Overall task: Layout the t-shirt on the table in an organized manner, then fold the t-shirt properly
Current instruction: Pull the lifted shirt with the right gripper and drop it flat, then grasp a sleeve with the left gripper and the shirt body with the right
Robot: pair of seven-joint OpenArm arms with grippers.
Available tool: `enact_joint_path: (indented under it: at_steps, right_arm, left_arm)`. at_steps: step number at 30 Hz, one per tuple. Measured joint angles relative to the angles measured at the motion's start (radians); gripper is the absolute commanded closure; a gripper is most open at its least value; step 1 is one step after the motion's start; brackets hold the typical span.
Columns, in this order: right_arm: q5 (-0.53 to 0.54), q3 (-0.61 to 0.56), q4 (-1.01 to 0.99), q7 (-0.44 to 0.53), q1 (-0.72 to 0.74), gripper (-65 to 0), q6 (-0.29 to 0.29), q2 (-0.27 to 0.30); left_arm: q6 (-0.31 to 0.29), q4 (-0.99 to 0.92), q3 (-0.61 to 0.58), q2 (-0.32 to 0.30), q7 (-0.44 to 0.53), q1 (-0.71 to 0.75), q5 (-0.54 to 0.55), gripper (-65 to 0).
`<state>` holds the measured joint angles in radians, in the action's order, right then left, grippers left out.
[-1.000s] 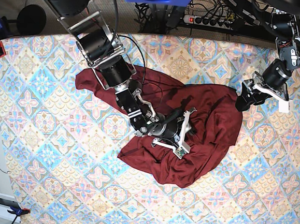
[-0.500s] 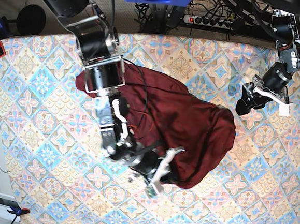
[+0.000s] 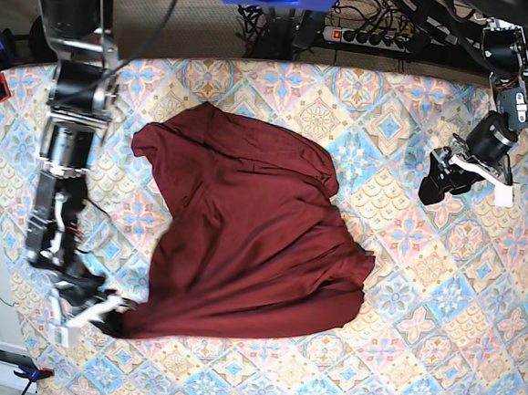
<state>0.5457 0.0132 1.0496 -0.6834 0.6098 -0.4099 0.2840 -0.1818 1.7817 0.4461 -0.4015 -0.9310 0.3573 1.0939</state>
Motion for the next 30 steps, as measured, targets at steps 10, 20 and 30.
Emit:
enact_joint_path:
  at_steps: [10, 20, 30]
  right_arm:
    - [-0.032, 0.212, -0.230, 0.237, 0.217, -0.3, -0.005, 0.174]
    - [-0.593, 0.238, -0.146, 0.311, 0.159, -20.3, -0.019, 0.134]
    - [-0.697, 0.223, 0.225, 0.167, -0.207, -28.5, -0.020, 0.019]
  left_arm:
    - [-0.001, -0.002, -0.005, 0.000, -0.006, -0.032, -0.003, -52.0]
    - [-0.002, -0.001, -0.063, 0.005, -0.012, -0.076, -0.002, -52.0]
    - [-0.006, 0.001, -0.243, 0.006, -0.005, -0.192, -0.103, -52.0]
